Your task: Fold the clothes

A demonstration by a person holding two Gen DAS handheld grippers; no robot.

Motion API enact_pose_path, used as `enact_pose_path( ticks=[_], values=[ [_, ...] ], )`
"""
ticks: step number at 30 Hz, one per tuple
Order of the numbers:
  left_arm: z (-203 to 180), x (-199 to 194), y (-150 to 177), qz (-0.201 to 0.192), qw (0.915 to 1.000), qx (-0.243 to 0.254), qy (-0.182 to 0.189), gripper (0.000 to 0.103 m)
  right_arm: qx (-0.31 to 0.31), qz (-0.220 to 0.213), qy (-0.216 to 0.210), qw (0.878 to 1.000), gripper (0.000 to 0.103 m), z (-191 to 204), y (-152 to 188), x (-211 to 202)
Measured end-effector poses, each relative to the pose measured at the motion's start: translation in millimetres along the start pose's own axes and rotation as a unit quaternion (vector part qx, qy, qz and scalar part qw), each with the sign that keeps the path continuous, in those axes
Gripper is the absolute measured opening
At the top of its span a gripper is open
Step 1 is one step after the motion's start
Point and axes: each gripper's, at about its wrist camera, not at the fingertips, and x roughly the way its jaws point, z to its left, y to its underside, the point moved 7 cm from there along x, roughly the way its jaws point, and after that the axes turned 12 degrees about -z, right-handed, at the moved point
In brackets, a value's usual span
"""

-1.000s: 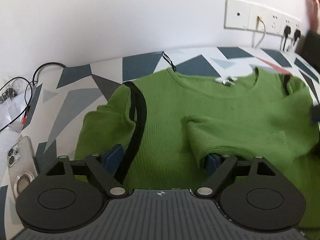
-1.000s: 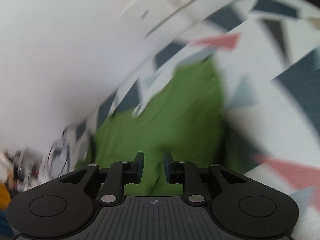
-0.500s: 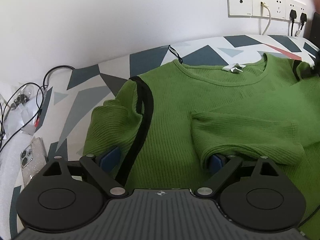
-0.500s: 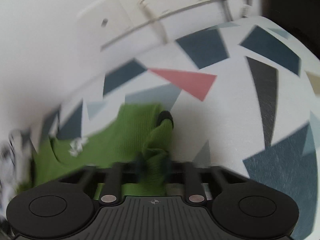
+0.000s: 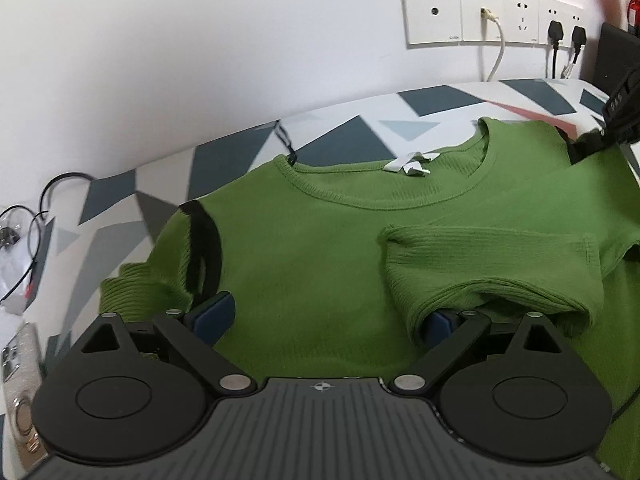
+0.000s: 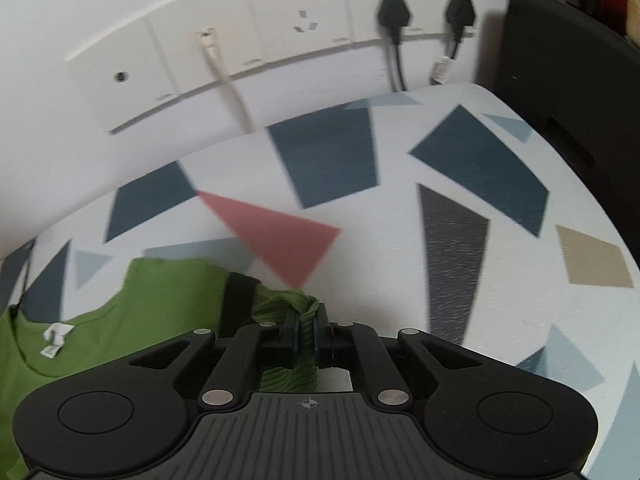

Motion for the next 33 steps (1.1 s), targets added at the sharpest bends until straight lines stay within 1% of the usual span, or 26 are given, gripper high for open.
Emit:
enact_pose_path(
  ticks=[2, 3, 4, 5, 6, 7, 8, 9, 12, 15, 16, 18, 21, 23, 24, 25, 27, 28, 30, 33],
  values=[
    [-4.3, 3.4, -3.0, 0.000, 1.0000, -0.001, 0.005, 0.096, -0.014, -0.003, -0.001, 1.000, 0.007, -1.0, 0.4, 0.4],
    [-5.0, 4.7, -4.0, 0.000, 1.0000, -0.001, 0.004, 0.096, -0.019, -0.004, -0.002, 1.000, 0.011, -1.3, 0.5, -0.4],
    [-4.8, 5.4, -5.0, 0.000, 1.0000, -0.002, 0.003, 0.096, -0.020, -0.005, -0.002, 1.000, 0.024, -1.4, 0.4, -3.1],
    [-3.2, 4.7, -6.6, -0.003, 1.0000, -0.003, 0.001, 0.096, -0.021, -0.009, -0.003, 1.000, 0.030, -1.6, 0.0, -7.3],
    [-1.6, 2.9, -9.1, -0.008, 1.0000, -0.004, -0.001, 0.096, -0.025, -0.018, -0.006, 0.999, 0.040, -1.2, -1.1, -14.9],
    [-1.0, 0.0, -11.8, -0.017, 0.9999, 0.000, -0.001, 0.096, -0.032, -0.026, -0.014, 0.999, 0.052, 0.4, -1.7, -22.9],
    [-1.6, -3.5, -14.7, -0.027, 0.9996, 0.007, 0.000, 0.096, -0.041, -0.032, -0.023, 0.998, 0.058, 2.5, -1.6, -31.5],
    [-2.5, -6.7, -17.4, -0.037, 0.9992, 0.016, 0.001, 0.096, -0.052, -0.034, -0.034, 0.997, 0.061, 5.6, -0.1, -41.2],
    [-9.4, -14.7, -23.9, -0.059, 0.9971, 0.048, -0.001, 0.096, -0.094, -0.037, -0.075, 0.992, 0.061, 17.8, 13.1, -69.5],
    [-15.9, -21.1, -29.1, -0.077, 0.9954, 0.057, 0.005, 0.097, -0.136, -0.021, -0.108, 0.985, 0.061, 31.5, 38.3, -90.1],
    [-15.4, -22.4, -30.3, -0.080, 0.9955, 0.050, 0.008, 0.097, -0.150, -0.014, -0.114, 0.982, 0.061, 33.9, 48.2, -95.0],
    [-11.4, -22.3, -31.4, -0.078, 0.9965, 0.026, 0.013, 0.097, -0.174, 0.000, -0.124, 0.977, 0.062, 39.6, 67.1, -101.2],
    [6.0, -16.2, -29.3, -0.059, 0.9977, -0.032, 0.007, 0.097, -0.197, 0.020, -0.127, 0.972, 0.063, 44.0, 90.0, -99.3],
    [20.6, -13.9, -27.1, -0.053, 0.9965, -0.063, -0.009, 0.097, -0.189, 0.023, -0.114, 0.975, 0.062, 40.3, 94.0, -93.7],
    [28.5, -13.4, -25.7, -0.052, 0.9956, -0.076, -0.019, 0.097, -0.180, 0.022, -0.108, 0.977, 0.057, 37.3, 93.6, -91.3],
    [36.8, -13.4, -23.9, -0.051, 0.9943, -0.089, -0.030, 0.097, -0.173, 0.022, -0.103, 0.979, 0.056, 34.6, 93.3, -89.1],
    [52.5, -15.2, -18.4, -0.047, 0.9908, -0.116, -0.052, 0.098, -0.160, 0.028, -0.100, 0.982, 0.056, 30.2, 92.8, -85.9],
    [58.9, -16.1, -15.1, -0.044, 0.9889, -0.130, -0.056, 0.098, -0.154, 0.031, -0.101, 0.982, 0.056, 28.4, 92.9, -84.5],
    [67.7, -18.1, -8.1, -0.037, 0.9848, -0.163, -0.047, 0.099, -0.151, 0.031, -0.102, 0.983, 0.056, 27.6, 95.2, -83.4],
    [72.8, -18.8, 0.8, -0.022, 0.9780, -0.207, -0.013, 0.099, -0.158, 0.024, -0.090, 0.983, 0.055, 28.1, 96.7, -82.0]
  ],
)
